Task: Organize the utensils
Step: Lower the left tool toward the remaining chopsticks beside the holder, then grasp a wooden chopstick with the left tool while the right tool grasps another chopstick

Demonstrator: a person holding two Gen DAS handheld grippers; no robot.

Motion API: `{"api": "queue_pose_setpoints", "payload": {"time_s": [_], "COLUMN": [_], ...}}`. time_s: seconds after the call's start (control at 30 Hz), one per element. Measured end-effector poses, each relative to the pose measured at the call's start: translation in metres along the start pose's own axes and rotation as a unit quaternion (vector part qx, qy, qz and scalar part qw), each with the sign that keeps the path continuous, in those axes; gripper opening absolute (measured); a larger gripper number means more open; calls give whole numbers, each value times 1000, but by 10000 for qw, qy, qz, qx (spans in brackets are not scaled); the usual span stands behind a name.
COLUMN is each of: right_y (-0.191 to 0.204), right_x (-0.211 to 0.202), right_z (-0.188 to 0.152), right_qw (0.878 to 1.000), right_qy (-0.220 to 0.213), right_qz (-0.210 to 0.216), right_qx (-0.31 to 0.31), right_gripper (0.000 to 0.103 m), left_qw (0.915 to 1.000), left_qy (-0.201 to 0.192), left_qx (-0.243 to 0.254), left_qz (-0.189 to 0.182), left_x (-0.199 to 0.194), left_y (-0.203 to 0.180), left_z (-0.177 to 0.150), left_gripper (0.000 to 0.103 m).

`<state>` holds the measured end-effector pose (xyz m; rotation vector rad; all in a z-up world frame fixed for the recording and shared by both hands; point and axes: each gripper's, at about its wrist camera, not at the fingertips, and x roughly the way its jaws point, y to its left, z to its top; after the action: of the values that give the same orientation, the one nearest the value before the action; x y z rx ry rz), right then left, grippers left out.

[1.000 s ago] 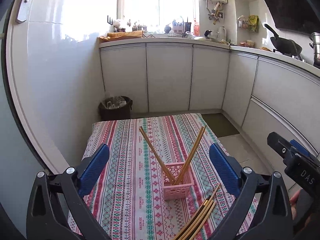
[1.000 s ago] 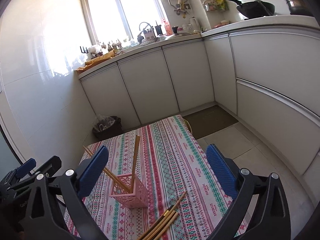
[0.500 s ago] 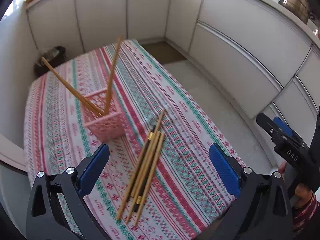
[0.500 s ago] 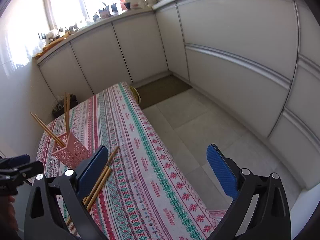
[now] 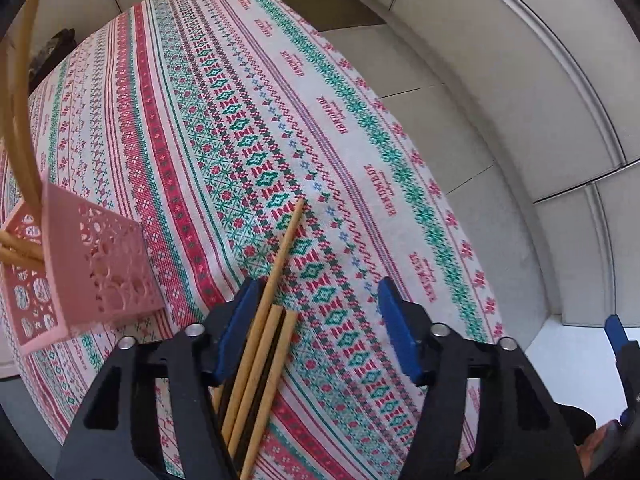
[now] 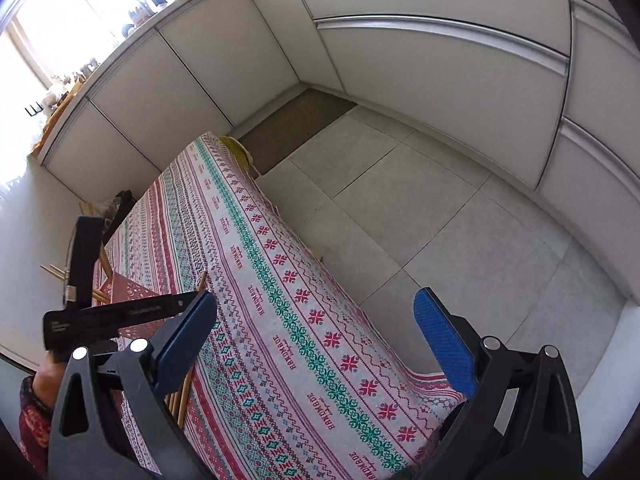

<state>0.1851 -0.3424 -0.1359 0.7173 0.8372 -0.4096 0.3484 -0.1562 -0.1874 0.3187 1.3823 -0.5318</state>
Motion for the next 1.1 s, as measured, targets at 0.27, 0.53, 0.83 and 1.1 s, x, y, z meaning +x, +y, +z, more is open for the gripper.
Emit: {"api": "queue_pose_setpoints", "payload": {"time_s": [0.27, 0.53, 0.83, 1.1], "right_y": [-6, -1, 33, 96], "right_x": [15, 19, 41, 87], "right_z": [0, -1, -17, -43], "right_qw": [9985, 9987, 9951, 9821], "right_qy": [453, 489, 895, 1446], "right_qz": [205, 89, -36, -487], "right_qx": [226, 140, -412, -1107], "right_gripper": [96, 96, 96, 72], "left_qw": [9999, 9993, 9937, 9747], "left_qy": [-54, -161, -1111, -2185], "left_qx": [55, 88, -141, -407], "left_qz": [106, 327, 46, -244], "left_x": [28, 40, -29, -126], "left_y": [3, 9, 24, 26], "left_z": [12, 5, -64, -133], "left_gripper": [46, 9, 8, 7]}}
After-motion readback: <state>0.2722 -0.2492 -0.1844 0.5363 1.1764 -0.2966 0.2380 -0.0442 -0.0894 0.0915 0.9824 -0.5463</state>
